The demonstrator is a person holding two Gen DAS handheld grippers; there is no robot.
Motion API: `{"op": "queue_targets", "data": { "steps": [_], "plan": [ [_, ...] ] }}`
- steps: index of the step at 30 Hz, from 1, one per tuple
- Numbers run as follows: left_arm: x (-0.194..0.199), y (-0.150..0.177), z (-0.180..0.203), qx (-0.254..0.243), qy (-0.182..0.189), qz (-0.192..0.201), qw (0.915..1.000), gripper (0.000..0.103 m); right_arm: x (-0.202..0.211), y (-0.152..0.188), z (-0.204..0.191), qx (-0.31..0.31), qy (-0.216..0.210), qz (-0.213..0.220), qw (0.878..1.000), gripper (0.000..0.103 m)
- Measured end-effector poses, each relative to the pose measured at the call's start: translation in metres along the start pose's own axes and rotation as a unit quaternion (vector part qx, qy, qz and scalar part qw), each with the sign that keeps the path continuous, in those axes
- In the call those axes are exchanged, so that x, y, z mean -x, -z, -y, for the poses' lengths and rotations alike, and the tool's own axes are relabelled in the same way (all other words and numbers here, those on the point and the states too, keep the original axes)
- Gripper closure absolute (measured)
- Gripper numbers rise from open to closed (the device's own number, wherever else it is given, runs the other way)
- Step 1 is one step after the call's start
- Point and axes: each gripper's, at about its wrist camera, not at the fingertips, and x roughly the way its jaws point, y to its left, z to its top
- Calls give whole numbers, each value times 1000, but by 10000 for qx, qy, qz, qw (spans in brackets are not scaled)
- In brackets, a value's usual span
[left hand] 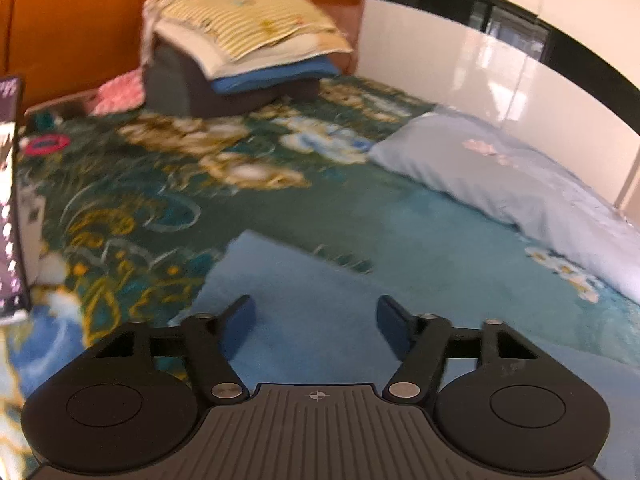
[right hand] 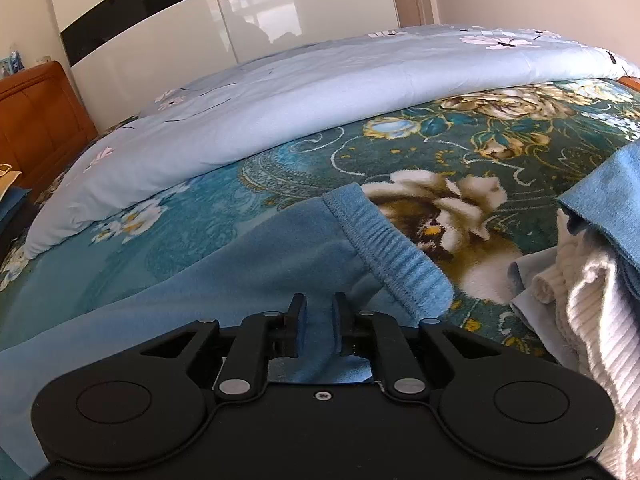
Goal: Fold clothes
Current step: 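Open the right gripper and withdraw both tools from the sweatpants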
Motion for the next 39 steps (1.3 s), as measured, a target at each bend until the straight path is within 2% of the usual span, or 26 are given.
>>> {"op": "queue_targets", "data": {
  "steps": [9,16,18,22,25,26,28,30,31,33,35,38,39],
  "plan": [
    [1,5,-22,268,-168,-28,9995,94,-1,0,0,2,8,-5,10000,90],
    [2,7,-22,198,-227,2,9995,95,0,2,0,-58,7,12,10000,90],
    [6,6,-21,255,-147,41,9996,95,0,1,0,-65,-20,1,10000,89],
    [23,2,-11,168,18,189,9997,95,9,-2,1,-242,-287,118,9992,72],
    [39,-1,9,-148,175,349,9991,93,24,-6,0,-351,-516,331,9975,70],
    [44,-2,16,-248,224,395,9987,88,30,-8,0,-384,-587,400,9967,68],
    [54,-3,31,-421,331,486,9974,74,42,-13,0,-436,-677,522,9954,56],
    [65,-2,45,-567,448,583,9957,53,55,-18,0,-445,-716,637,9944,49],
    [69,0,51,-635,493,622,9948,48,60,-19,1,-429,-708,669,9943,42],
    [76,4,63,-757,581,690,9930,24,70,-18,4,-447,-680,715,9941,33],
    [83,10,74,-839,686,731,9914,19,79,-15,9,-512,-644,737,9939,32],
    [87,21,87,-966,844,640,9897,0,82,-7,24,-831,-616,607,9928,31],
    [87,25,90,-1005,893,612,9890,1,81,-3,29,-961,-594,539,9921,31]
  ]
}}
